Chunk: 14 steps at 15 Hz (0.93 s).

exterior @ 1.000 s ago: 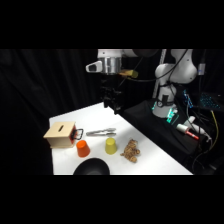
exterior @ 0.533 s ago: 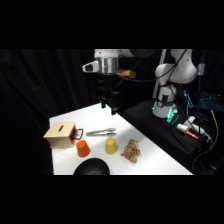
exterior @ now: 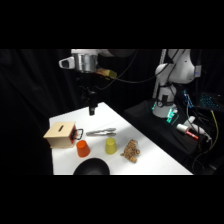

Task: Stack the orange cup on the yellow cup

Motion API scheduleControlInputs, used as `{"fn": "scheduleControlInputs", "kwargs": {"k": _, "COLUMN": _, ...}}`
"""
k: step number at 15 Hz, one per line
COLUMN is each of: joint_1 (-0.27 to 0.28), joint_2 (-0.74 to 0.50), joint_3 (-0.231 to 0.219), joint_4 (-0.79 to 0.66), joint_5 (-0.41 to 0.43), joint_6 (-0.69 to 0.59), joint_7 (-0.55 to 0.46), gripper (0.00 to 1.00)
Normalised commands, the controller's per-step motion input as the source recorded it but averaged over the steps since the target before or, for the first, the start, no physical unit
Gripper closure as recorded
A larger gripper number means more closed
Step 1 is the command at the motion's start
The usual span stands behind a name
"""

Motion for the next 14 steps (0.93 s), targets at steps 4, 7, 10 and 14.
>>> {"fn": "scheduleControlInputs", "kwargs": {"k": 4, "joint_1": -0.044, "joint_2": 0.50, "joint_3": -0.027, "joint_4": 0.68, "joint_5": -0.084, "joint_6": -0.14, "joint_7": 0.12, "gripper": 0.00}}
{"fn": "scheduleControlInputs", "kwargs": {"k": 7, "joint_1": -0.023, "joint_2": 0.47, "joint_3": -0.010, "joint_4": 0.59, "joint_5": -0.089, "joint_6": -0.12, "joint_7": 0.11, "gripper": 0.00}}
{"fn": "scheduleControlInputs", "kwargs": {"k": 10, "joint_1": -0.035, "joint_2": 0.42, "joint_3": 0.003, "joint_4": 0.52, "joint_5": -0.047, "joint_6": -0.10, "joint_7": 0.09, "gripper": 0.00}}
{"fn": "scheduleControlInputs", "kwargs": {"k": 14, "joint_1": -0.053, "joint_2": 0.36, "joint_3": 0.007, "joint_4": 0.42, "joint_5": -0.018, "joint_6": -0.08, "joint_7": 0.05, "gripper": 0.00}}
